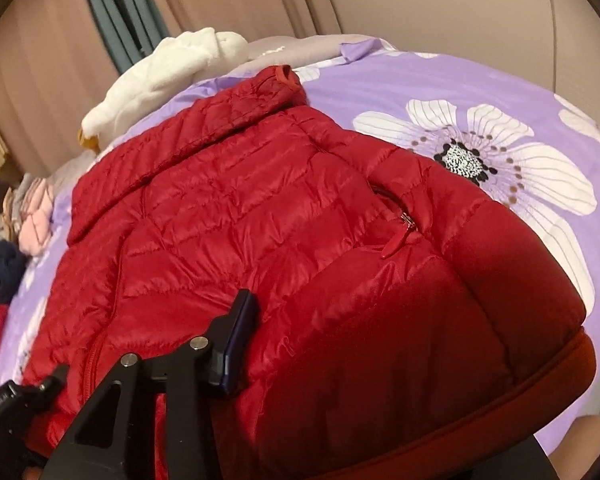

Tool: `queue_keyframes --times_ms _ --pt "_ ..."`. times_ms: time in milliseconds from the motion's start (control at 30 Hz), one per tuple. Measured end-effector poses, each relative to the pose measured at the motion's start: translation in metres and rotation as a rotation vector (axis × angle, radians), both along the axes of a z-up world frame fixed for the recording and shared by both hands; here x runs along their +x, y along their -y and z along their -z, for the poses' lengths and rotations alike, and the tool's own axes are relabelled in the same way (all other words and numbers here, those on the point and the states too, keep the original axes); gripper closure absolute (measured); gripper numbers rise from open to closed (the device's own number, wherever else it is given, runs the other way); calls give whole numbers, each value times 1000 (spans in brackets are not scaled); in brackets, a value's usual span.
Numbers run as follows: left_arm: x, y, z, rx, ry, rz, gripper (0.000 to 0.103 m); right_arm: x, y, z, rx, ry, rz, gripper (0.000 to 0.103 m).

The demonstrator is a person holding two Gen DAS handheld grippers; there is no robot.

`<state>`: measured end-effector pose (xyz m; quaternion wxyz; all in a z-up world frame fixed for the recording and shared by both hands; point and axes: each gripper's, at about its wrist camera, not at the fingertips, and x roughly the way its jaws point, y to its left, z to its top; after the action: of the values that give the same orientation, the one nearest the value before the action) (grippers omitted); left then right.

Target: Fold large clothes

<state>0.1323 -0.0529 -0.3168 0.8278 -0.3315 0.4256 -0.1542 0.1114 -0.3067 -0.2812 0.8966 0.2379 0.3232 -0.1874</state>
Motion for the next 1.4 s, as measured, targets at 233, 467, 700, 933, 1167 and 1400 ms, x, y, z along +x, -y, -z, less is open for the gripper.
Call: queue_keyframes --times_ms 233,467,700,933,1167,1400 --pt "-9 9 -25 212 78 -45 88 2 -1 -16 37 -23 -30 79" --pt "-12 1 -49 259 154 -45 90 -10 -3 -44 77 41 -56 85" --pt "-15 -3 -70 260 204 -57 90 -14 -1 -73 90 121 -71 85" --pt "-21 7 -94 281 251 -44 90 -17 7 -79 96 130 -63 85" --pt "-30 11 -106 310 271 -22 90 -29 9 -86 95 140 -57 85" --pt "-42 10 -117 327 304 -12 90 -37 7 -97 96 156 -60 85"
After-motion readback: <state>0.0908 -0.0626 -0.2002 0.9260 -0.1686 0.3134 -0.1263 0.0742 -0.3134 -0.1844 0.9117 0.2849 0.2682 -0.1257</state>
